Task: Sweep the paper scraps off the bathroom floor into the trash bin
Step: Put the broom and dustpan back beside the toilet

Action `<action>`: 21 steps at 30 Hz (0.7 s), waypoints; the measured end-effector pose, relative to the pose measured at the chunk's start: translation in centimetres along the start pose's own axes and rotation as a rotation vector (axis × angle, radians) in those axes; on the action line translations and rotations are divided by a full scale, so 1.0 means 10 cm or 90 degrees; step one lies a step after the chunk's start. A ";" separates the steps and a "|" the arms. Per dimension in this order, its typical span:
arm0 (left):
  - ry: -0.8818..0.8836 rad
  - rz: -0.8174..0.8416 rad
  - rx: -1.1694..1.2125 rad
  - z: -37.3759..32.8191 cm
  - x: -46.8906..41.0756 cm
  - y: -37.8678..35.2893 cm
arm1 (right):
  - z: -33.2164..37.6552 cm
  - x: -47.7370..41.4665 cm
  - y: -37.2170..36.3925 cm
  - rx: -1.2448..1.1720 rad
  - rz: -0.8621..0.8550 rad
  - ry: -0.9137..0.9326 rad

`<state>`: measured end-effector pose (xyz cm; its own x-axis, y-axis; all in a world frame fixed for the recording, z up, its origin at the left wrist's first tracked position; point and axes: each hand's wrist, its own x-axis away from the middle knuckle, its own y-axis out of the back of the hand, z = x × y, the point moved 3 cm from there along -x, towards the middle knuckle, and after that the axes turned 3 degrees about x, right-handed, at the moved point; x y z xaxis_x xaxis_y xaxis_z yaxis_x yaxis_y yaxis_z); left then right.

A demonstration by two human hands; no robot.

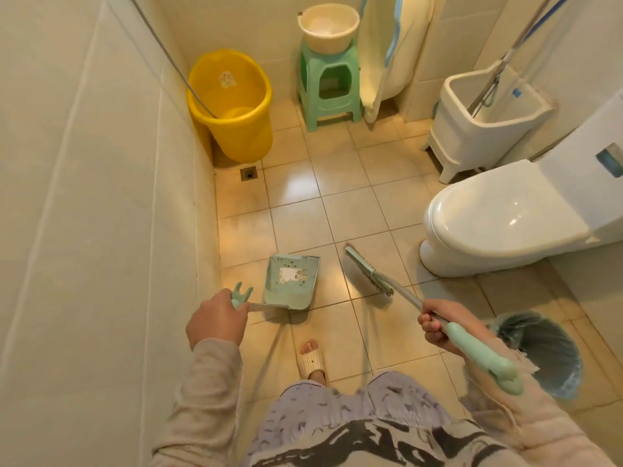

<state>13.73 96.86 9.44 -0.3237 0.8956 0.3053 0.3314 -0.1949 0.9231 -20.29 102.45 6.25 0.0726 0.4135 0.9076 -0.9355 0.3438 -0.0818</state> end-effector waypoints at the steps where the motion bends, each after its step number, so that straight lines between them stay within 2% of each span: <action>1: -0.014 0.001 -0.004 -0.08 -0.15 0.06 | 0.07 -0.03 -0.05 -0.009 -0.009 0.002; 10: -0.133 0.008 -0.024 -1.04 -1.67 0.42 | 0.81 -0.52 -0.41 -0.088 -0.086 -0.010; 15: -0.167 0.014 -0.079 -1.38 -2.06 0.42 | 1.13 -0.67 -0.43 -0.138 -0.079 -0.008; 21: -0.250 0.051 -0.131 -2.40 -2.95 0.39 | 2.27 -1.11 -0.33 -0.233 -0.086 0.014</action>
<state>3.33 60.07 9.64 0.0696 0.9507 0.3023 0.1464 -0.3095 0.9396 -25.88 77.58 5.83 0.1977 0.3611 0.9113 -0.7317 0.6730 -0.1080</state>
